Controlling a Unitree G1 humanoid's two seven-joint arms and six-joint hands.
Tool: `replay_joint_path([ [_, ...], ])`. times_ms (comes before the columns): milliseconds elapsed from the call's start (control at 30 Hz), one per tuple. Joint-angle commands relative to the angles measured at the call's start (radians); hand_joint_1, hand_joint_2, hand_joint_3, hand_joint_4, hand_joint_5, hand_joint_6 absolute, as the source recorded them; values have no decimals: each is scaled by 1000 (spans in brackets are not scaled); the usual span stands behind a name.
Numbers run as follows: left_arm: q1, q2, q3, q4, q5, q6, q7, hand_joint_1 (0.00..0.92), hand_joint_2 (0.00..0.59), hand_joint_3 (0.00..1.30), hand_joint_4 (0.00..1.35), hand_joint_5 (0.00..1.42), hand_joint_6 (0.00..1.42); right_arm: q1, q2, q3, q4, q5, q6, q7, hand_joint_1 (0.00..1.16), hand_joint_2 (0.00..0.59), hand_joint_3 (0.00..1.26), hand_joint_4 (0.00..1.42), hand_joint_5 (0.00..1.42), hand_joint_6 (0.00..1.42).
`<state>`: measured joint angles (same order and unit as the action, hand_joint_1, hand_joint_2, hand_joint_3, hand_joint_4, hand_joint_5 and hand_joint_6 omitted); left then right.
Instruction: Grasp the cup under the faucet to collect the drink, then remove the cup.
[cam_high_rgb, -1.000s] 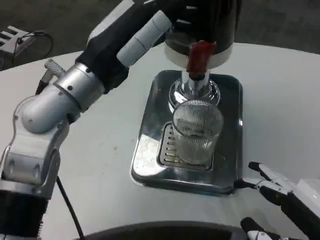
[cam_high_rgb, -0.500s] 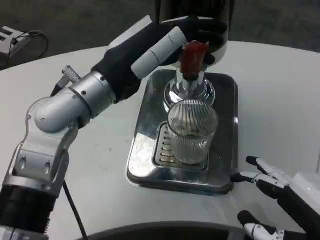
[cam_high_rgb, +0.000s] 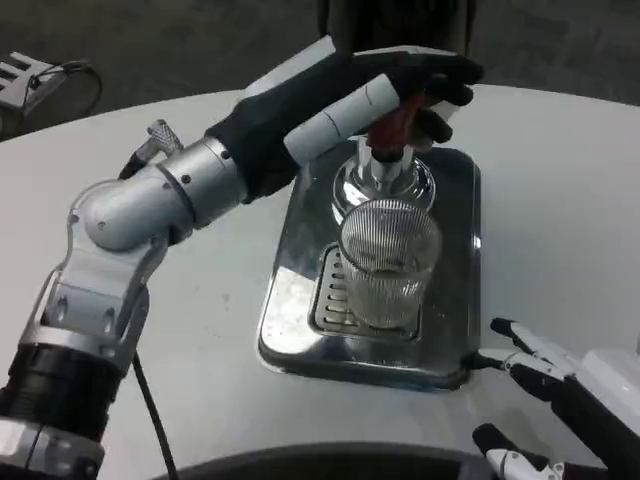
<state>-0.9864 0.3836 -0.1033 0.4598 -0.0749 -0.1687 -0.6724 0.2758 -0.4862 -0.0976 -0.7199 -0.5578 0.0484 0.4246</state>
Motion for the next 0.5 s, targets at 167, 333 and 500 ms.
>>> replay_joint_path([
  [167,47,29,-73,40,88,-18,-44,0,74,271,232,344,321,17,1,-9,-28,13,11,8,371,479,207,0,39,256],
  [333,56,48,-98,33,124,-45,-45,0,71,268,219,328,223,26,1,-10,-34,11,13,7,371,479,206,0,46,256],
  [500,61,63,-122,29,153,-69,-48,0,66,256,199,306,211,19,17,-32,-40,64,58,18,367,472,206,0,49,256],
])
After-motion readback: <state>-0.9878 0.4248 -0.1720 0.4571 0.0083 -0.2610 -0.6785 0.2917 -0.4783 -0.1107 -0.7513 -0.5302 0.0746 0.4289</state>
